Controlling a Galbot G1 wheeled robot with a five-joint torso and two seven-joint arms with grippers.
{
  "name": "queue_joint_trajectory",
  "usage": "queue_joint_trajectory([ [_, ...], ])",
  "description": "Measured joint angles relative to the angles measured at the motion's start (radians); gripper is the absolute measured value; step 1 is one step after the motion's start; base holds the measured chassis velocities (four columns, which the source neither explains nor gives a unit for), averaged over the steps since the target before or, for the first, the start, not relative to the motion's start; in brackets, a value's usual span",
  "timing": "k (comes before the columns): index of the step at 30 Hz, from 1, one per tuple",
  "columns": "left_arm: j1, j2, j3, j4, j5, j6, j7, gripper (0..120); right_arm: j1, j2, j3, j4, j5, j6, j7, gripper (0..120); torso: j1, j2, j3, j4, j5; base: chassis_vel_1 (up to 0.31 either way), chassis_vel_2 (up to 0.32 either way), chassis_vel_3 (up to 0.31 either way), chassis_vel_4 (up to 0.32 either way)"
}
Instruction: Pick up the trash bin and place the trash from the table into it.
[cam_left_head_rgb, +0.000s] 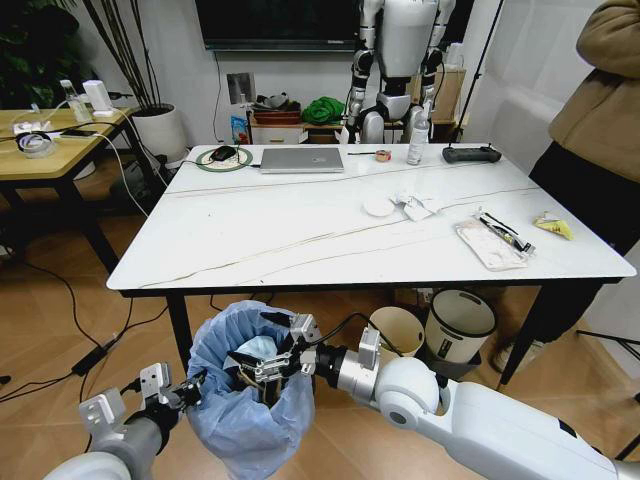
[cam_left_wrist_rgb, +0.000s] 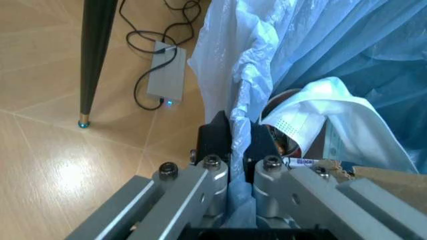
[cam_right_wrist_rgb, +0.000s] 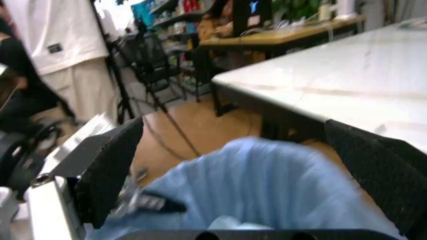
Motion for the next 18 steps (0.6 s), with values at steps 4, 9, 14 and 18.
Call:
queue_joint_trajectory([
  [4,0.015,-0.006,-0.003,0.005,0.01,-0.005,0.001,0,0.009,-0.011,0.091,0.023,0.054,-0.024,0.07,100,0.0,0.0,0.0,0.0001,-0.0001,0.0,0.0,0.0,0.0],
  [9,0.026,-0.011,-0.009,-0.004,0.017,-0.008,0.005,0,0.018,-0.021,0.27,0.025,0.097,-0.102,0.261,100,0.0,0.0,0.0,-0.0001,0.0,0.0,0.0,0.0,0.0],
  [14,0.023,-0.012,-0.006,-0.005,0.022,-0.009,0.006,0,0.034,-0.007,0.348,-0.013,0.107,-0.135,0.325,100,0.0,0.0,0.0,0.0,0.0,0.0,0.0,0.0,0.0],
  [18,0.023,-0.012,-0.004,-0.006,0.026,-0.009,0.007,0,0.047,-0.004,0.369,-0.034,0.107,-0.139,0.336,100,0.0,0.0,0.0,0.0,0.0,0.0,0.0,0.0,0.0],
])
